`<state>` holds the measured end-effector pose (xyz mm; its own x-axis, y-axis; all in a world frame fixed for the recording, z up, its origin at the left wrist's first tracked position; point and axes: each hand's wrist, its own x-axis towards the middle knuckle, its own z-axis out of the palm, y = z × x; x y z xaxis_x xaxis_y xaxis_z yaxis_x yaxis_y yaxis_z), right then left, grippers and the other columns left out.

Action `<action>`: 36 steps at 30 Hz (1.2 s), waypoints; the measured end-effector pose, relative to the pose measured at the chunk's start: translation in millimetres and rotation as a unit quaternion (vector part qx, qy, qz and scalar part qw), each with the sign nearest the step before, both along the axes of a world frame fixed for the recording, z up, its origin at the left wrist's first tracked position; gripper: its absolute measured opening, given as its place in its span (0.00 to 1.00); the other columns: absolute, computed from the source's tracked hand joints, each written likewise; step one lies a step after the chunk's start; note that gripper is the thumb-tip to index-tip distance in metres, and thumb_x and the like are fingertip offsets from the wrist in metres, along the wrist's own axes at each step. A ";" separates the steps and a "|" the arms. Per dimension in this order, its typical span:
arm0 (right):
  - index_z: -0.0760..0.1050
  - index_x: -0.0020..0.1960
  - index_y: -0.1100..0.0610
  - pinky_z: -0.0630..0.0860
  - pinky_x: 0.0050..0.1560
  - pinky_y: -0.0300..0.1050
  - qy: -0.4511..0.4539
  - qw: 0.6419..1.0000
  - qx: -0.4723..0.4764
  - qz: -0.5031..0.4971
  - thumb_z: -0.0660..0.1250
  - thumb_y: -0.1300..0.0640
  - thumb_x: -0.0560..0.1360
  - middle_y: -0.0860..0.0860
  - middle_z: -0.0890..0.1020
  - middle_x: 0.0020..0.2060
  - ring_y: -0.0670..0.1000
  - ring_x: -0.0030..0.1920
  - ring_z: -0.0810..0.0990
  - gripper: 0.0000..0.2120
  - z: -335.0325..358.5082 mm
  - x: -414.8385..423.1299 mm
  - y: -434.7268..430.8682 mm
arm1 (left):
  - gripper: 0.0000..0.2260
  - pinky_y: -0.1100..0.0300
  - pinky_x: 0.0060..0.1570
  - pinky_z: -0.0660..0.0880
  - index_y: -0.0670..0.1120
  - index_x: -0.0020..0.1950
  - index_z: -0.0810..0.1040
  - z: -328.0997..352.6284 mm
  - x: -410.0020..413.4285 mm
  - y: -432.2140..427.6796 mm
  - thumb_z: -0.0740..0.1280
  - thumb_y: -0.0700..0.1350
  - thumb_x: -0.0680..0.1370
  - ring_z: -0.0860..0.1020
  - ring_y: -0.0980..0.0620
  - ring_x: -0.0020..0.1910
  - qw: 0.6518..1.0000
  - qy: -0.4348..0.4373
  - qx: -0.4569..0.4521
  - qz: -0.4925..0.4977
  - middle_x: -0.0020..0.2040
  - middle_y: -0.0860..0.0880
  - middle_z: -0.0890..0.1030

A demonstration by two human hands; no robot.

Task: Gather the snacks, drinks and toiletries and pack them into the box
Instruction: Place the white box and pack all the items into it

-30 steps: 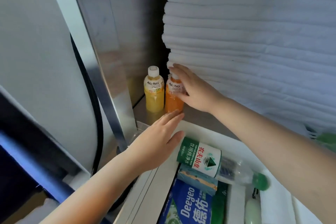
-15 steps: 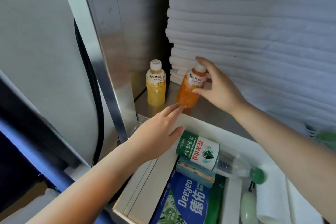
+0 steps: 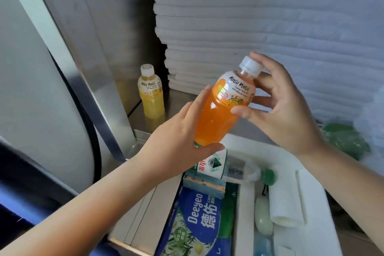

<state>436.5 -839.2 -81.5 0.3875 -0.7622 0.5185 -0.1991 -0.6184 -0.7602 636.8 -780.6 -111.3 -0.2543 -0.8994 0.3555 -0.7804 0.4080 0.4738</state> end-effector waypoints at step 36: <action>0.72 0.67 0.55 0.73 0.56 0.46 0.463 0.815 -0.296 0.184 0.64 0.50 0.76 0.54 0.77 0.60 0.54 0.59 0.75 0.21 -35.1 28.9 29.1 | 0.34 0.63 0.53 0.65 0.46 0.51 0.78 -18.7 38.9 78.4 0.57 0.73 0.65 0.77 0.54 0.48 0.950 -0.312 0.026 -0.004 0.41 0.54 0.81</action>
<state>465.3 -810.0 -116.6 0.9672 -0.2291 0.1093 -0.2368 -0.9696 0.0626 675.7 -702.1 -130.0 -0.4068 -0.9093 0.0882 -0.9133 0.4028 -0.0599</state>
